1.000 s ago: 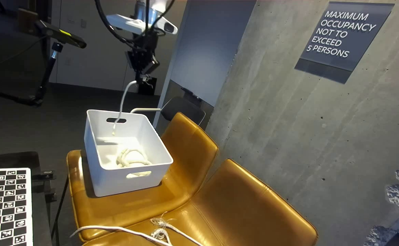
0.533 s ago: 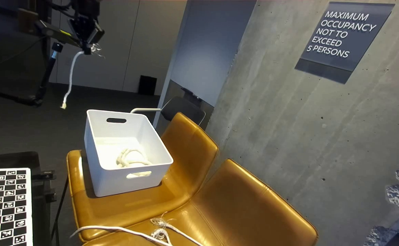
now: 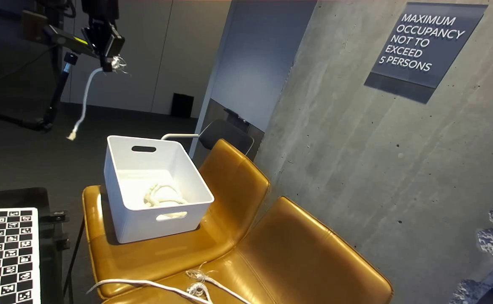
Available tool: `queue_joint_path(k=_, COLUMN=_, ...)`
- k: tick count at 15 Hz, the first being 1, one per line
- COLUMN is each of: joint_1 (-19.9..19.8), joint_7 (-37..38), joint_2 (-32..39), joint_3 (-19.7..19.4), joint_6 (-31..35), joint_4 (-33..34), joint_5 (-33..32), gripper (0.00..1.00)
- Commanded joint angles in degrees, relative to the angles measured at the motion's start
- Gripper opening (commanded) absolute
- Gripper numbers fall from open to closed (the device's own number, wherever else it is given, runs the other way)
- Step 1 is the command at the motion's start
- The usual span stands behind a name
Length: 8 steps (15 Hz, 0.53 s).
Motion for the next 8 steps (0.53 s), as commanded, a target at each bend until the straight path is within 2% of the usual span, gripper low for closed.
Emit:
queue_joint_path(k=1, joint_1=-4.28, joint_7=-2.78, joint_2=0.51, joint_3=-4.20, joint_6=2.44, joint_4=-2.29, joint_5=-3.41, gripper=0.01)
queue_joint_path(k=5, joint_1=-8.45, joint_7=-4.94, joint_2=6.24, joint_3=-8.32, joint_6=6.05, joint_4=1.15, joint_5=-5.79, gripper=0.01)
queue_joint_path(k=8, joint_1=-9.38, joint_7=-5.30, joint_2=11.69, joint_3=-9.53, joint_6=7.94, joint_4=5.32, joint_5=-6.10, gripper=0.01)
